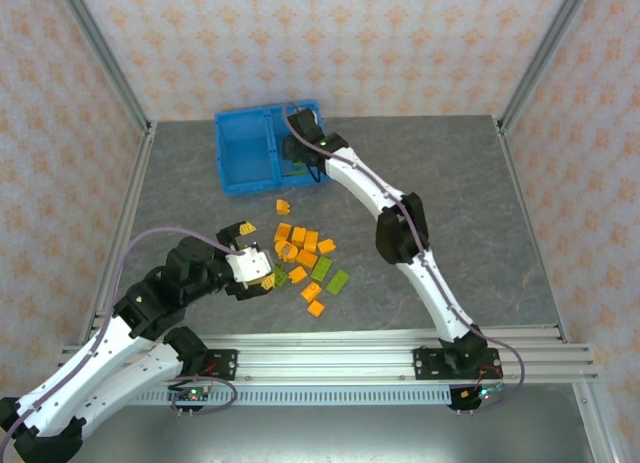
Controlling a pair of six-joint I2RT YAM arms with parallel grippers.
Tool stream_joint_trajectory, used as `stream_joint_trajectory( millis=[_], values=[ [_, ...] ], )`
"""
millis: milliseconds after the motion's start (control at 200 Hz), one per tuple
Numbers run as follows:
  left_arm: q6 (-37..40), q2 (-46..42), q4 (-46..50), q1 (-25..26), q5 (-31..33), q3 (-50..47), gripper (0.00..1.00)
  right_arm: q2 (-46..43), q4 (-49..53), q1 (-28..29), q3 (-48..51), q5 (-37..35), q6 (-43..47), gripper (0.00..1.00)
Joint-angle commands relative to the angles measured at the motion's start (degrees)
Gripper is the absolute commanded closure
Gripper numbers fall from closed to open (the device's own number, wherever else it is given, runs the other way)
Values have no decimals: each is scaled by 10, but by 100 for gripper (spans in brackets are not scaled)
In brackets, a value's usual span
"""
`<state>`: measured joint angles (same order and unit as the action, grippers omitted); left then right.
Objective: Sort the legos into containers by color
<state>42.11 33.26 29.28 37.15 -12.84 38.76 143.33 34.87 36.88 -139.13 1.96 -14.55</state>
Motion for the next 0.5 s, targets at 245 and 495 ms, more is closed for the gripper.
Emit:
stream_joint_trajectory(
  millis=[245, 495],
  values=[
    [9, -1, 5, 1, -24, 4, 0, -535, -87, 74, 644, -44, -141, 46],
    [24, 15, 9, 1, -75, 3, 0, -601, 25, 158, 807, 28, -334, 33]
  ],
)
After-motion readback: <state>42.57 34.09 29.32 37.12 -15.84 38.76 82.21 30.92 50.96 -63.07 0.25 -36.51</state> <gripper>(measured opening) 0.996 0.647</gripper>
